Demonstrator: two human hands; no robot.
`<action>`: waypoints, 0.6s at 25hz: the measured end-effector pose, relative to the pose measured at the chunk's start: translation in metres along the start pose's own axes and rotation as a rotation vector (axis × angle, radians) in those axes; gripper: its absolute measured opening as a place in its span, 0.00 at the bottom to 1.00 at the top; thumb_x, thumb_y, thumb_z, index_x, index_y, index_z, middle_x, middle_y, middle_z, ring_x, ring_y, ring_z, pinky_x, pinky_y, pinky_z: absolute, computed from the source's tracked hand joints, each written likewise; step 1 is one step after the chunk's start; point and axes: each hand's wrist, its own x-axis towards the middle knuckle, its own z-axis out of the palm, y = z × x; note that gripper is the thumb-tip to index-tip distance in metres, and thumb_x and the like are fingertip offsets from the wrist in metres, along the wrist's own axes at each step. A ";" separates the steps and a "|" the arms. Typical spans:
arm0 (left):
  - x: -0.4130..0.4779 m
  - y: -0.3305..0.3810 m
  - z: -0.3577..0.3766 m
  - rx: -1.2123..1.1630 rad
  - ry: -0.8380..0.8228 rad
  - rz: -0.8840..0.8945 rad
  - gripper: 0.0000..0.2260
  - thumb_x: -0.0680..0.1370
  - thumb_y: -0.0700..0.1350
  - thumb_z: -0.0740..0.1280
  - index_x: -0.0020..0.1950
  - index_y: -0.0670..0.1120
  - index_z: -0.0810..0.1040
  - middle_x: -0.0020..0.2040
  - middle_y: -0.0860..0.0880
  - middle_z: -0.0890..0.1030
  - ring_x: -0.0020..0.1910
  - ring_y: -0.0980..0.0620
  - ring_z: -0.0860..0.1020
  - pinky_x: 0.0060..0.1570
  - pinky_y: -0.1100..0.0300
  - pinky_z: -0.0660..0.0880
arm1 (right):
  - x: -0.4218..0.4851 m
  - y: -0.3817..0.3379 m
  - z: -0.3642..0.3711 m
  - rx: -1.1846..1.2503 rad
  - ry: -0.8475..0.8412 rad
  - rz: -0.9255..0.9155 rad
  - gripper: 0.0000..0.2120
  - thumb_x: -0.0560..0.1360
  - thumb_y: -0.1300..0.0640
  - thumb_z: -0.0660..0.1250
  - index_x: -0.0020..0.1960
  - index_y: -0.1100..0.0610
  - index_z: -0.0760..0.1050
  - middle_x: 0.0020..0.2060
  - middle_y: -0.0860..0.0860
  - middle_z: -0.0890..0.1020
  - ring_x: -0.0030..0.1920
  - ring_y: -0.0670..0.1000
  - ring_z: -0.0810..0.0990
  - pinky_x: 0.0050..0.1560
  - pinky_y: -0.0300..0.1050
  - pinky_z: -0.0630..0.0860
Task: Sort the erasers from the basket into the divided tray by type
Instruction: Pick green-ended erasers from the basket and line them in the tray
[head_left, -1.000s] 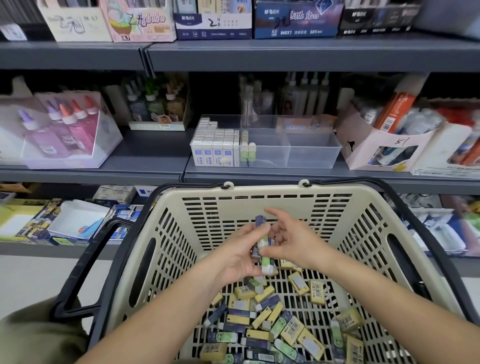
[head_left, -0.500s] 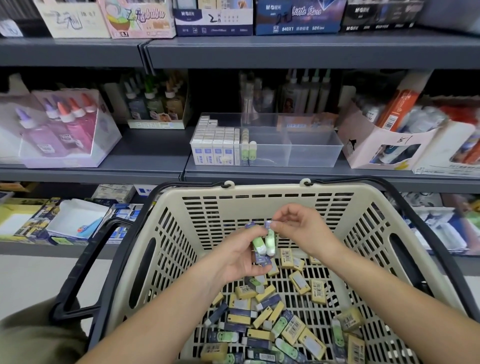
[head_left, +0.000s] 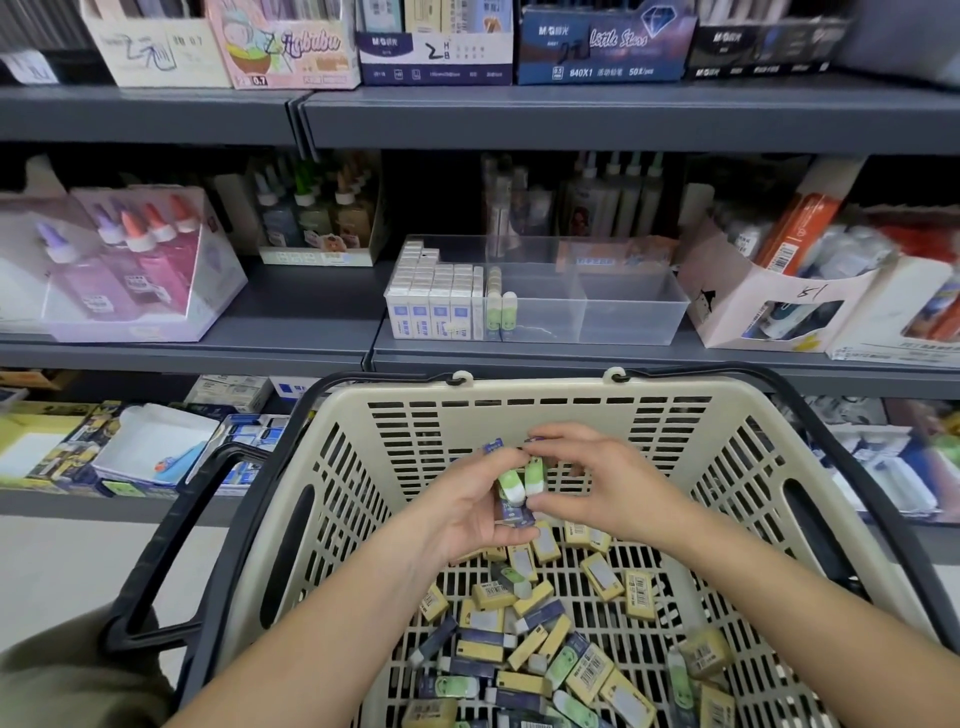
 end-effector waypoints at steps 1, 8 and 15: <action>-0.001 0.002 0.000 -0.008 -0.011 0.022 0.06 0.76 0.44 0.66 0.52 0.45 0.75 0.35 0.48 0.79 0.32 0.51 0.79 0.30 0.56 0.78 | 0.000 0.000 -0.002 0.027 0.059 0.021 0.22 0.70 0.47 0.71 0.62 0.50 0.76 0.59 0.38 0.73 0.57 0.35 0.73 0.59 0.29 0.67; -0.009 0.011 0.010 0.159 0.059 0.252 0.08 0.77 0.40 0.64 0.55 0.46 0.75 0.44 0.46 0.79 0.40 0.52 0.81 0.31 0.57 0.78 | 0.010 0.002 -0.015 0.225 0.361 0.110 0.08 0.79 0.60 0.58 0.49 0.52 0.75 0.38 0.45 0.82 0.39 0.39 0.82 0.40 0.33 0.77; 0.000 0.078 -0.004 0.095 0.268 0.558 0.07 0.78 0.40 0.60 0.50 0.51 0.73 0.42 0.49 0.78 0.39 0.52 0.80 0.26 0.63 0.72 | 0.098 -0.011 -0.079 0.097 0.570 0.032 0.10 0.79 0.60 0.58 0.45 0.50 0.76 0.36 0.43 0.80 0.36 0.39 0.80 0.41 0.30 0.74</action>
